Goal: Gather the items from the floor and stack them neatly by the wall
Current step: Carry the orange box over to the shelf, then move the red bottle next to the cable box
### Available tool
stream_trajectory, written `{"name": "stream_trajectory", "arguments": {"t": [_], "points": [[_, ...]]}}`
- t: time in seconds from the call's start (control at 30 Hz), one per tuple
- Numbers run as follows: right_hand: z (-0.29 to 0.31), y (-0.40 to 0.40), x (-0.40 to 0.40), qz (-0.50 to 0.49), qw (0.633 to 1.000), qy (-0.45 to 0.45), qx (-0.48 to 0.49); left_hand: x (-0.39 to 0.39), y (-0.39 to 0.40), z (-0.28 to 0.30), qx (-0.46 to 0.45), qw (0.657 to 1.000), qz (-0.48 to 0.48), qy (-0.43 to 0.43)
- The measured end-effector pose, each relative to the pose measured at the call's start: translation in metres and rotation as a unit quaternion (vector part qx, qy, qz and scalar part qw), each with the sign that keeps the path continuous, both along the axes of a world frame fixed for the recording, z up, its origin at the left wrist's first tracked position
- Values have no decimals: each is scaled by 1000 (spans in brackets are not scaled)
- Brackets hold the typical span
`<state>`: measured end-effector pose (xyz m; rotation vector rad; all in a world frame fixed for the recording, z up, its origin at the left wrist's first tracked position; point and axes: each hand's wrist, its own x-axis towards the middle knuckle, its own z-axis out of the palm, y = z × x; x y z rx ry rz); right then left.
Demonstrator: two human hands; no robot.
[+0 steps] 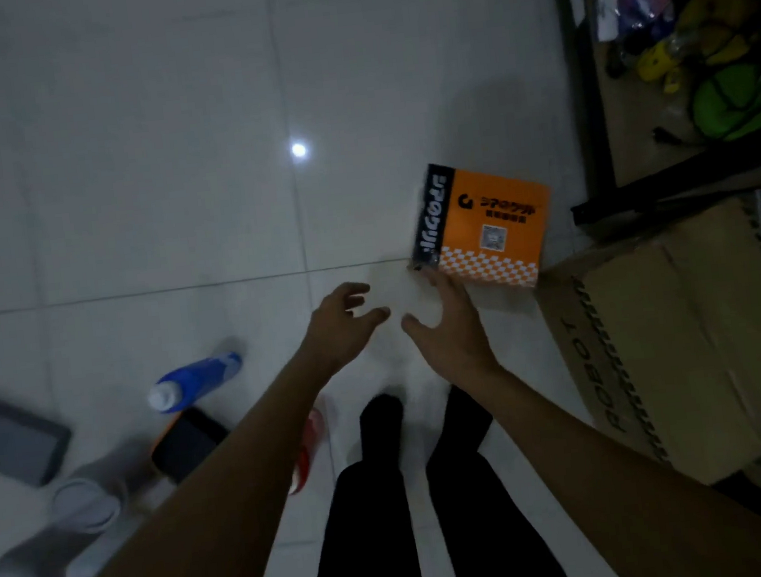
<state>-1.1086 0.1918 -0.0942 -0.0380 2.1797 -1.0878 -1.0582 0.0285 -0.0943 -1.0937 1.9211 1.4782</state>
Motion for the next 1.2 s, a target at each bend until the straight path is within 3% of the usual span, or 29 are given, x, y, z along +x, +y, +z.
{"name": "stream_trajectory", "arguments": {"t": [0.17,0.37,0.63,0.83,1.03,1.2], "points": [[33,-39,65,108,994,-23,-6,80,-25,45,-10,998,31,50],[28,-78,151,198,980,-32,9,196,-56,57,-10,992,93,83],[-46,-82,258,309,944,-106,51,308,-53,-3,-24,997,46,58],[-115,-72,309,256,966,18,32,337,-23,-54,-52,991,2,120],[-117,-84,317,209,975,73,-4,338,-14,-78,-118,978,32,171],[-94,-77,311,178,976,120,-27,334,-10,-55,-132,969,35,208]]}}
